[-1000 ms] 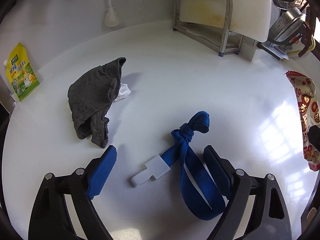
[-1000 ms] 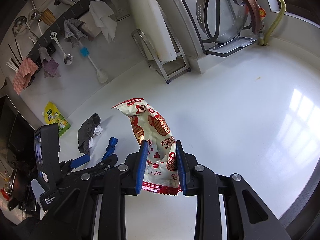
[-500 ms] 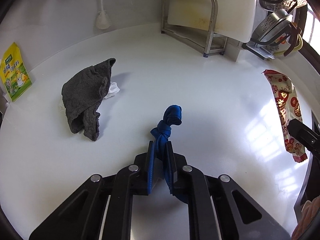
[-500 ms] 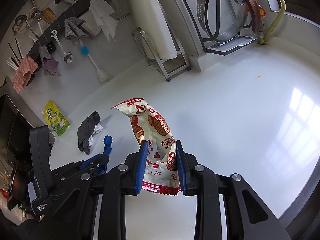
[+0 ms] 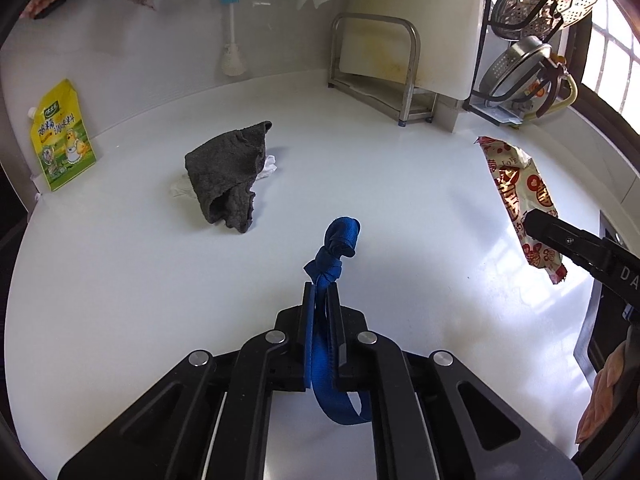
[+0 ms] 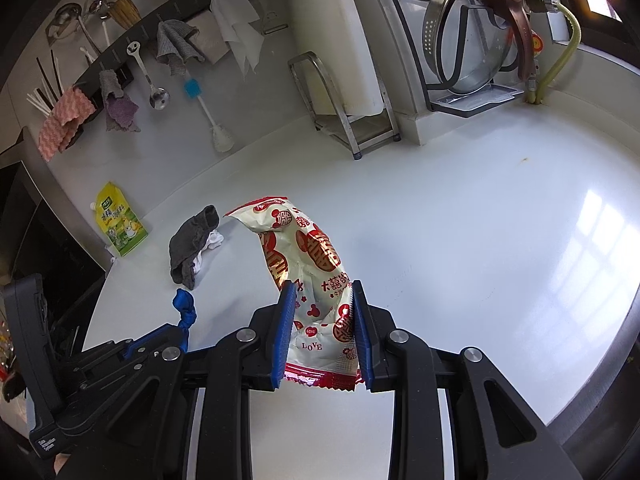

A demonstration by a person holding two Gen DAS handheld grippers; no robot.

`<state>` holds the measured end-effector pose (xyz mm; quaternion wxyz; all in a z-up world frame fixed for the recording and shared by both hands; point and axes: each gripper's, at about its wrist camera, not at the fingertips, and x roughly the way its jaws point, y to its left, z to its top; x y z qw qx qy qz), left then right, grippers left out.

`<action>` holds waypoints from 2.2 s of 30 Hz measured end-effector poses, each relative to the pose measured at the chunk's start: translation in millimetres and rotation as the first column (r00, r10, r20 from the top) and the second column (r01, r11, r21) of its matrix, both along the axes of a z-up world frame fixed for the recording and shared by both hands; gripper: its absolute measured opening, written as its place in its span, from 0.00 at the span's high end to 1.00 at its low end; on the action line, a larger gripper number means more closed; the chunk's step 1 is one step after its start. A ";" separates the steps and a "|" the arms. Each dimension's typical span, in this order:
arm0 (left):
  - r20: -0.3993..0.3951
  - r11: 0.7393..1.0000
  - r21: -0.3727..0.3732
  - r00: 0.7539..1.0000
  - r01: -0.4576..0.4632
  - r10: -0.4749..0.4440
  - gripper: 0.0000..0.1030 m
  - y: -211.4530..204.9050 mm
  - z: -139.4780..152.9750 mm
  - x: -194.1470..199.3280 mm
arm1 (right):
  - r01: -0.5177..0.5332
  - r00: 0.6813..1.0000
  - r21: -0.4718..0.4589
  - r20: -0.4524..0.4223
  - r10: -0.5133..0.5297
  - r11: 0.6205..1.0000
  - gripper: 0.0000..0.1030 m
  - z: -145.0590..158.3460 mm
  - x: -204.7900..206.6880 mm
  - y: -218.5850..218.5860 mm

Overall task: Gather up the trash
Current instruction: 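Grasp the blue strap with the left tool while the right tool holds the wrapper, then carry wrapper and strap over the grey basket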

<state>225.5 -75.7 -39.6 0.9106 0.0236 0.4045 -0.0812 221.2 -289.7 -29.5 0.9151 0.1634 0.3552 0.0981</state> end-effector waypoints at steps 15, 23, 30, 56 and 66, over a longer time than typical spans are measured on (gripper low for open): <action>0.047 0.998 -0.040 0.998 0.048 -0.046 0.94 25.7 23.6 -71.0 | 0.017 1.000 -0.070 0.016 -0.016 0.997 0.74 5.1 -106.3 27.2; -0.016 0.996 -0.074 0.998 0.059 -0.061 0.88 21.9 18.6 -49.6 | 0.035 0.999 -0.061 0.017 -0.034 0.998 0.74 10.6 -104.3 9.0; 0.001 0.999 -0.024 1.000 0.025 -0.025 0.46 12.5 6.6 -26.6 | 0.046 0.999 -0.022 0.028 -0.046 0.999 0.74 6.7 -99.6 -6.4; -0.056 0.999 0.005 0.998 0.032 -0.031 0.96 -7.0 -17.7 -17.2 | 0.038 0.999 0.001 0.036 -0.038 0.999 0.74 4.8 -102.0 -7.7; 0.035 0.998 -0.008 0.997 0.062 -0.062 0.96 9.5 15.3 -92.8 | 0.038 0.999 -0.033 0.036 -0.037 0.999 0.74 11.7 -143.6 14.4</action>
